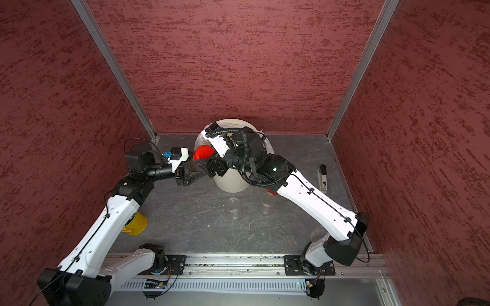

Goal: Empty moldy tea leaves from jars
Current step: Screw the lid onto the jar.

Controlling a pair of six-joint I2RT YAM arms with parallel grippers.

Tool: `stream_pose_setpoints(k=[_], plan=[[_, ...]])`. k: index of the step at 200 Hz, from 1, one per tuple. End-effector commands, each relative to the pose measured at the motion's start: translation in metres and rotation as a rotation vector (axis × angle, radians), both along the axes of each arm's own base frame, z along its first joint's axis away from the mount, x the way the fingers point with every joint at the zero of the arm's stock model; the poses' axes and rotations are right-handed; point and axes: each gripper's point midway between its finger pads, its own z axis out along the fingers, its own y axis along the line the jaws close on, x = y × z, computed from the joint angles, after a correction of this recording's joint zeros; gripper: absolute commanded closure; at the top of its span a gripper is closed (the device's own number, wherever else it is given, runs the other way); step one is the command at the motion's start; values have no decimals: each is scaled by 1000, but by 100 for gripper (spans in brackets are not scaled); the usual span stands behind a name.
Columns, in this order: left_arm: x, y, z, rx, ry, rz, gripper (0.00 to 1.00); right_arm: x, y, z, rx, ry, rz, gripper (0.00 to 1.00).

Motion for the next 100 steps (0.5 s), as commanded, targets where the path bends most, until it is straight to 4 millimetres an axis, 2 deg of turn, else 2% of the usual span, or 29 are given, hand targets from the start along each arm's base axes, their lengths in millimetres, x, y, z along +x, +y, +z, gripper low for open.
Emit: stream_pose_setpoints(k=[1, 63, 100], plan=[[0, 1, 3, -6, -10, 2, 36, 2, -1, 9, 17, 1, -35, 14], [0, 1, 3, -6, -8, 0, 37, 0, 1, 8, 11, -12, -18, 34], [0, 1, 3, -6, -6, 0, 36, -2, 0, 6, -4, -28, -8, 41]])
